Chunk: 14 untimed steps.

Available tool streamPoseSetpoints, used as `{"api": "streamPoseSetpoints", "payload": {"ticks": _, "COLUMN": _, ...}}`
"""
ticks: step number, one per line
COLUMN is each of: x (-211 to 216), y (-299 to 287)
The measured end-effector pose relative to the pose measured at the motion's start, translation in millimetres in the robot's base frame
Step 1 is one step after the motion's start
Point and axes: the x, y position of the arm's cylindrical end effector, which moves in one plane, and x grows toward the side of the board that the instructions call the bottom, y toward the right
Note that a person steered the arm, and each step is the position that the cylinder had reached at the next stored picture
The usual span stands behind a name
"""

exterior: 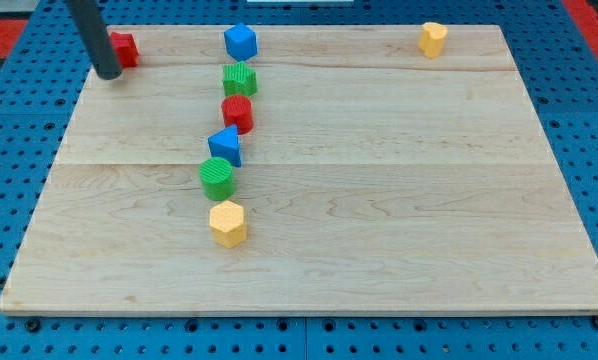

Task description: Point your arm at the right of the yellow heart

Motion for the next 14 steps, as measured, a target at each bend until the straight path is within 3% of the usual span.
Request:
{"api": "streamPoseSetpoints", "payload": {"ticks": 1, "x": -21, "y": 1}}
{"api": "streamPoseSetpoints", "payload": {"ticks": 2, "x": 35, "y": 1}}
{"api": "streamPoseSetpoints", "payload": {"ticks": 3, "x": 181, "y": 1}}
{"api": "streamPoseSetpoints", "payload": {"ticks": 4, "x": 287, "y": 1}}
{"api": "streamPoseSetpoints", "payload": {"ticks": 5, "x": 340, "y": 27}}
{"api": "streamPoseSetpoints", "payload": {"ticks": 8, "x": 330, "y": 304}}
{"api": "streamPoseSetpoints", "payload": {"ticks": 11, "x": 198, "y": 581}}
{"api": "streamPoseSetpoints", "payload": {"ticks": 14, "x": 185, "y": 593}}
